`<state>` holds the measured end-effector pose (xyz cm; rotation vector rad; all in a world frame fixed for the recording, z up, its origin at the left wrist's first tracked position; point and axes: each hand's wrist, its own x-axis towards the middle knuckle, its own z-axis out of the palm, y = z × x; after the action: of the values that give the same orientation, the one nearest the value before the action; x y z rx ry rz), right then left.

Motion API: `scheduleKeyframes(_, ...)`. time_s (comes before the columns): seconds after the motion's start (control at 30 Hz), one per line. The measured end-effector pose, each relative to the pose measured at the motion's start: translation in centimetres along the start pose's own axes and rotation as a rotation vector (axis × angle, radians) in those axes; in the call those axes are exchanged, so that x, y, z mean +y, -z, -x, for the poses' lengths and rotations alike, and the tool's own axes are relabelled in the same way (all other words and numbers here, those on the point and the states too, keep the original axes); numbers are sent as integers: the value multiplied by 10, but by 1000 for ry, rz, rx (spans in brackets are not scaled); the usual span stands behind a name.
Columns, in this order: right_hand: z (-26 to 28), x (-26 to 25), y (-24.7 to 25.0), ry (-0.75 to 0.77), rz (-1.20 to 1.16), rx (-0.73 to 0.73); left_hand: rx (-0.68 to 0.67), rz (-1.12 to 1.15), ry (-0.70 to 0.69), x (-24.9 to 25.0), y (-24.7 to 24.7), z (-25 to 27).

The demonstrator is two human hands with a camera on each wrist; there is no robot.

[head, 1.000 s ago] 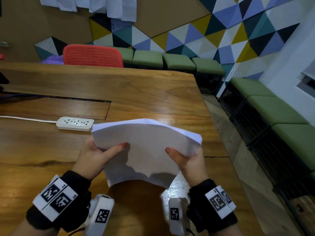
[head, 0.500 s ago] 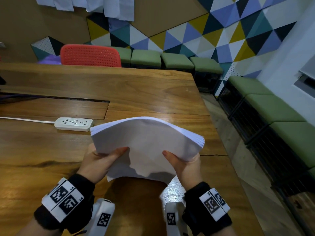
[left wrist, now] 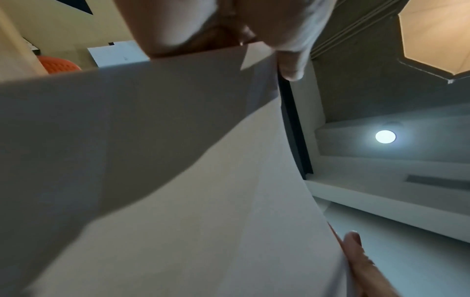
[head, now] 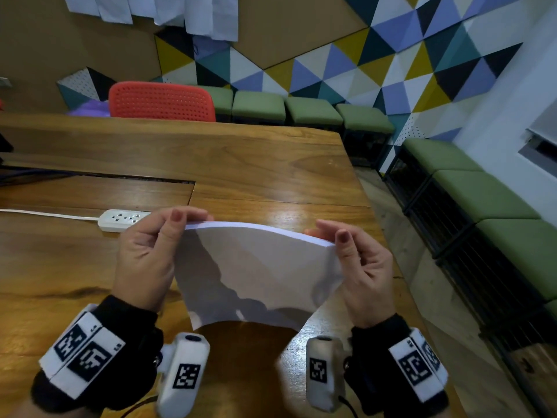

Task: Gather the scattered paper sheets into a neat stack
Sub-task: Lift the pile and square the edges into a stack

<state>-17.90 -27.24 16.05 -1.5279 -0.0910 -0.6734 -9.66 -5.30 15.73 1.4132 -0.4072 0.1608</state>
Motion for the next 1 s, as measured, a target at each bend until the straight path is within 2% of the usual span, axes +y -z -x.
scheduleKeyframes(0.1,1,0,3,15,63,-21,6,-24,-5,3,0,0)
scheduleKeyframes(0.23,3,1,13,-24,48,-109,-59,-20,34,4,10,-1)
scheduleKeyframes(0.47,0,5,15,-28,27,-108,-78,-131,10,7,14,-3)
scheduleKeyframes(0.7,-1,5,13,-53,-10,-105,-125,-87,31,2,17,-1)
scheduleKeyframes(0.8,0,9,13,-142,-92,-82,-179,-44,71,3,17,1)
scheduleKeyframes(0.87,6,22,10,-243,-62,-55,-223,-4,161,-4,14,5)
scheduleKeyframes(0.93,15,37,4,-382,1,-59,-211,24,298,-18,8,13)
scheduleKeyframes(1.0,19,43,-1,-456,13,-47,-175,23,344,-26,3,18)
